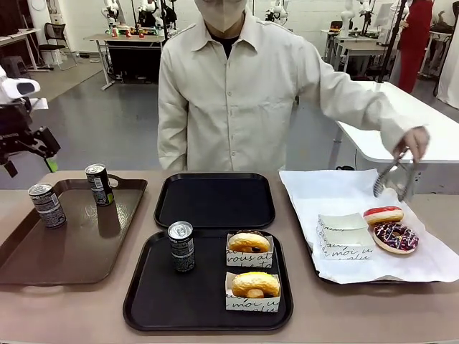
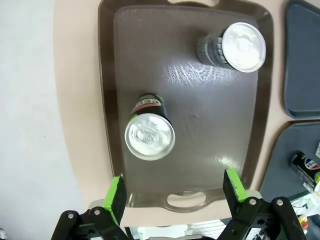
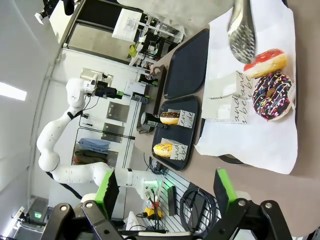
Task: Set up donuts and drinks on trays.
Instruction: Pick up one Pepsi coke from the Handle tray and place it on the Flat Tray without a Pepsi coke.
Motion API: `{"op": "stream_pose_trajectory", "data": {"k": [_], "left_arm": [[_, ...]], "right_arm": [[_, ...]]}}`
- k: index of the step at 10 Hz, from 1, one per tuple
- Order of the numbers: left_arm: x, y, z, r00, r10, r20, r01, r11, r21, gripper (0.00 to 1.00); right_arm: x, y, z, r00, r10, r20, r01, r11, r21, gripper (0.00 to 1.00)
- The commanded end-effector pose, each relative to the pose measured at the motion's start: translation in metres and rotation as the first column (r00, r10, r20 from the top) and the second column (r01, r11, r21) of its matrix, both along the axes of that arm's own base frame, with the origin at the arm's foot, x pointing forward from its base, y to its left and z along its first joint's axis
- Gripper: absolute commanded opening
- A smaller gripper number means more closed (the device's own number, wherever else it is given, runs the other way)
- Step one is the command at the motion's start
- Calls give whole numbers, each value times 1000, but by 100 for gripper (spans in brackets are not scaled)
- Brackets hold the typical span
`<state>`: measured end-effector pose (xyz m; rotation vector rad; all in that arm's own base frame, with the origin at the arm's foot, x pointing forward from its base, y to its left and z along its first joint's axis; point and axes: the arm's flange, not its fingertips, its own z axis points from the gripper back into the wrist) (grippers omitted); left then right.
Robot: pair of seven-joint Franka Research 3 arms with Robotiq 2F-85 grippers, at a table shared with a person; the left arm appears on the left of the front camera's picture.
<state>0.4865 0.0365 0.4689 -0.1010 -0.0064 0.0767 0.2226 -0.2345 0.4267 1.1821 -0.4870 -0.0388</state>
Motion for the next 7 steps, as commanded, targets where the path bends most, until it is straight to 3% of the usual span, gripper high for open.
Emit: {"op": "stream_pose_trajectory", "data": {"k": [1,4,7], "left_arm": [[14,4,-14,1000,16,-22,-14,998,57,100],[18,11,-43,998,19,-59,-16,999,50,100],[23,13,-69,999,23,-41,-22,999,32,100]], "right_arm": [[3,-1,0,1000,-5,31,5,1000,18,100],[3,-1,0,1000,-5,31,5,1000,18,100],[3,-1,0,1000,-5,31,5,1000,18,100]]}}
